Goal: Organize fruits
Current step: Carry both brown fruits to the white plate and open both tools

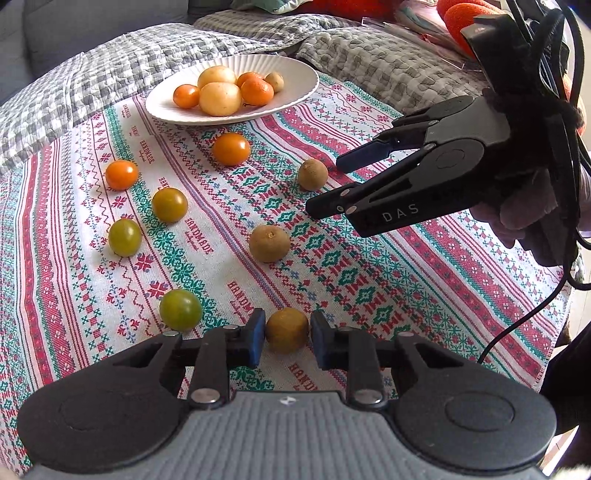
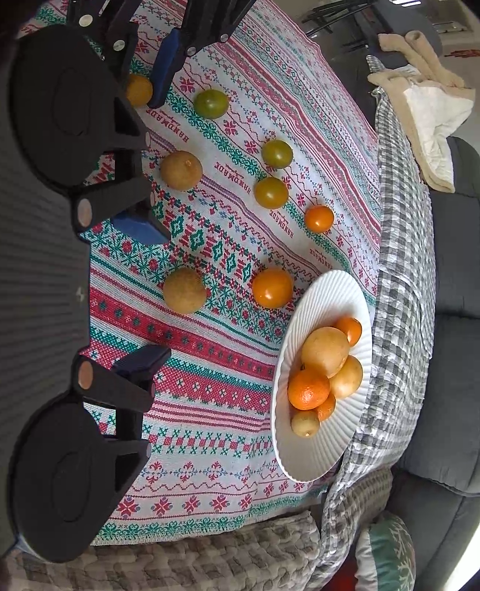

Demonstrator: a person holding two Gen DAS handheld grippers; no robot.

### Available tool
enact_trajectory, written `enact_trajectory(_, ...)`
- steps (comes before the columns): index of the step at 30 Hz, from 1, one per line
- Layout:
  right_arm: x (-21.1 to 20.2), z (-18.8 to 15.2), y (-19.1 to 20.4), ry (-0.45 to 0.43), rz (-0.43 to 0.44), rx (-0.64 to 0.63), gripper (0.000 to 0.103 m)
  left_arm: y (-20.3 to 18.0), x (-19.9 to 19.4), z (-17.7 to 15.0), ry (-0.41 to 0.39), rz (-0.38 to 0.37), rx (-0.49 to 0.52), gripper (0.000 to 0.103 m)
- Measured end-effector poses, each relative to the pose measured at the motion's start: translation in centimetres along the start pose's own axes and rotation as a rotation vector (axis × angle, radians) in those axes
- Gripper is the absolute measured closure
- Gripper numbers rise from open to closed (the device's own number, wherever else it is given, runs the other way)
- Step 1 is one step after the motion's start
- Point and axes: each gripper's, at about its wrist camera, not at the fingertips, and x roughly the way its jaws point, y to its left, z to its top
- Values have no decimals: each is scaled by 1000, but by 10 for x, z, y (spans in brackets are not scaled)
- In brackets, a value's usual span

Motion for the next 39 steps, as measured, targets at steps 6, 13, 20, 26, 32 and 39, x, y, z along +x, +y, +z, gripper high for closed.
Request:
enact_trajectory(6, 3, 4, 2, -5, 5, -8, 61, 4, -1, 4, -18, 28, -11, 86)
enact_trajectory(13, 5, 5, 3, -11, -2, -10, 78, 5, -4, 7, -40, 51, -19, 86)
enact_trajectory(20, 2, 5, -3, -13, 19, 15, 78, 8, -4, 9, -59, 67, -39, 86)
enact_trajectory(26, -5, 6, -6, -27, 27, 32, 78, 11, -5, 12, -87, 82, -63, 86)
enact_trajectory(32, -16, 10, -8, -55, 38, 44, 78, 13, -9, 20, -121, 96, -82, 86)
enact_trajectory(39, -26, 15, -13, -93, 41, 65, 78, 15, -13, 30, -165, 105, -99, 86)
